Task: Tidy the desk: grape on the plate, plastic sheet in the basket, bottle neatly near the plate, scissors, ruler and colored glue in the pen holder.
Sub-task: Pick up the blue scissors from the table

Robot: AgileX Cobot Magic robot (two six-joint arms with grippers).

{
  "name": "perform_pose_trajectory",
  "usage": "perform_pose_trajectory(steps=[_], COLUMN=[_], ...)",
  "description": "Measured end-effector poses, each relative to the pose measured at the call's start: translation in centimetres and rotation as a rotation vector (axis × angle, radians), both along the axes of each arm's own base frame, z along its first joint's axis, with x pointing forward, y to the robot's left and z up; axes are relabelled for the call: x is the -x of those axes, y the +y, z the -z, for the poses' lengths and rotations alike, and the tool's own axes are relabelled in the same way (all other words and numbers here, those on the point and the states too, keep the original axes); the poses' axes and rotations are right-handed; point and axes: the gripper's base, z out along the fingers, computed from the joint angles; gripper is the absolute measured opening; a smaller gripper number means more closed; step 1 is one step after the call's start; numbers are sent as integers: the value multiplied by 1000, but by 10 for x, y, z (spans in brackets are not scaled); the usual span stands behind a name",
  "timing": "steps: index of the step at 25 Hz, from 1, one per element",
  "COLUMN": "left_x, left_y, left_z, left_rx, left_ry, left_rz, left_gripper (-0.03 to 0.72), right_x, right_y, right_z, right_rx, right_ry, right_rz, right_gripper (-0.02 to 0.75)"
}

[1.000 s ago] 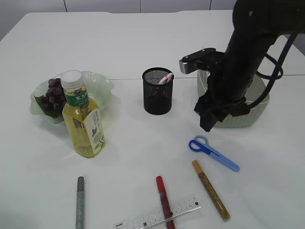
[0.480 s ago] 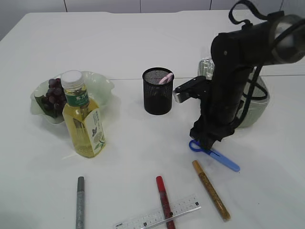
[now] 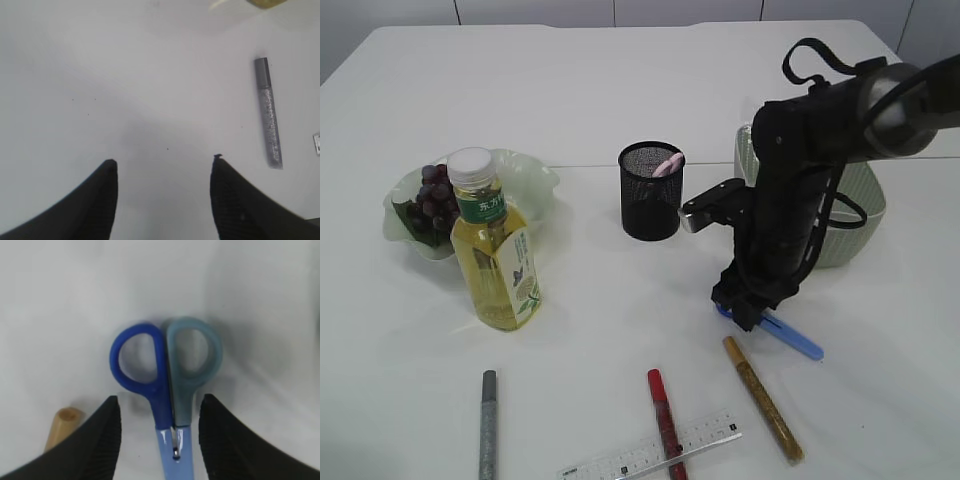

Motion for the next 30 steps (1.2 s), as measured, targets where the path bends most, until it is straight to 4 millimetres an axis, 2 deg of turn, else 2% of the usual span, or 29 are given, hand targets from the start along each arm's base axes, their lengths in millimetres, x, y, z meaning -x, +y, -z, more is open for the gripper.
perform_pose_trajectory(steps=[5, 11, 17, 22, 26, 30], left_x=[-2, -2, -2, -3, -3, -3], left_y=[0, 1, 1, 1, 1, 1], left_z=[0, 0, 0, -1, -1, -1], left_rx=[-3, -13, -17, -17, -17, -17], left_ry=[-17, -24, -28, -30, -30, -30], left_rz=[-3, 0, 0, 0, 0, 0], left_gripper=[433, 433, 433, 433, 433, 433], right_x=[0, -1, -1, -2, -6, -6], right_y=[0, 0, 0, 1, 3, 11], right_z=[10, 12, 13, 12, 5, -27], right_rx=[7, 8, 9, 8, -9, -130], right_ry=[20, 22, 22, 19, 0, -34], right_rz=[7, 9, 10, 10, 8, -24], right_gripper=[373, 361, 185, 167, 166, 166])
